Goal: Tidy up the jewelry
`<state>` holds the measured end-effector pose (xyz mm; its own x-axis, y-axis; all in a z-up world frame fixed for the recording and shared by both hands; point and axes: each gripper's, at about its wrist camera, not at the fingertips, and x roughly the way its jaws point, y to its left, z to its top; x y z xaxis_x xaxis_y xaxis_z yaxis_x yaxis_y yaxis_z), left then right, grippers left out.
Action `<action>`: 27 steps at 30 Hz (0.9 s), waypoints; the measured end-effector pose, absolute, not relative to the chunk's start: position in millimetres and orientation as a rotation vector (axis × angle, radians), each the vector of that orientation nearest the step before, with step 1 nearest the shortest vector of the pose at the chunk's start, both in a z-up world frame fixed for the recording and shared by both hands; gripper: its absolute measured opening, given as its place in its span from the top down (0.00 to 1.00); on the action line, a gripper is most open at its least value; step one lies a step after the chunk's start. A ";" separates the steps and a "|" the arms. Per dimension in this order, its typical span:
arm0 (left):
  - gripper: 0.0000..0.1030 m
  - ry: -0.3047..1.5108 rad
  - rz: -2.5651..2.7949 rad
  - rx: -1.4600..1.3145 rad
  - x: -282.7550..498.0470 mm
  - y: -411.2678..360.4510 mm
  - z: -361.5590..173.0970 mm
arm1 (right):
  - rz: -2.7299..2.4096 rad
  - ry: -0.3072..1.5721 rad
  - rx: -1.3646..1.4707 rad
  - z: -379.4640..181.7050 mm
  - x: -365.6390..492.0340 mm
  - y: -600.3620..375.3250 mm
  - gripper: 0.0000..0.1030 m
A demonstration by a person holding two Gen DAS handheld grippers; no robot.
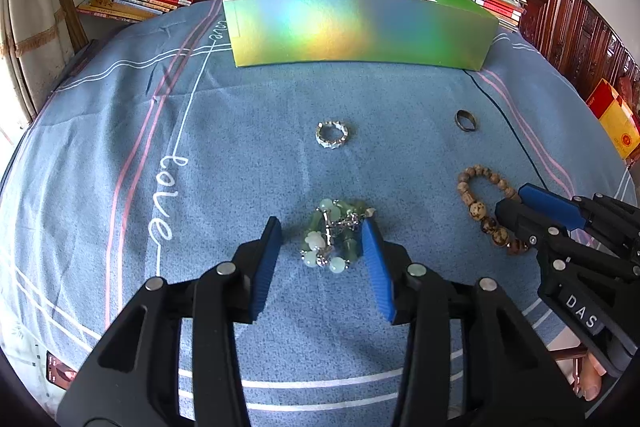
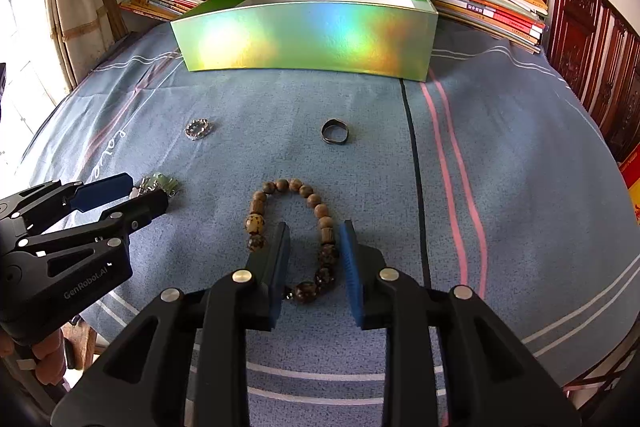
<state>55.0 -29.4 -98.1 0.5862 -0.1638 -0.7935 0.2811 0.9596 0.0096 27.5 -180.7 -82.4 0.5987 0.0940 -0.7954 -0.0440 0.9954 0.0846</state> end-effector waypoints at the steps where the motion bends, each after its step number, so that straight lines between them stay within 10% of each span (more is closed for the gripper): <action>1: 0.57 0.909 -0.261 0.140 55.2 -30.1 -98.1 | 0.080 0.925 0.056 -82.5 27.3 -180.2 0.72; 27: 0.51 0.906 -0.261 0.145 54.6 -32.2 -98.2 | 0.080 0.917 0.028 -82.3 27.0 -175.2 0.64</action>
<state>54.6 -32.2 -98.2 0.5885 -0.1626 -0.7920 0.2841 0.9587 0.0143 27.0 -175.2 -82.3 0.6052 0.0808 -0.7920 -0.0573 0.9967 0.0580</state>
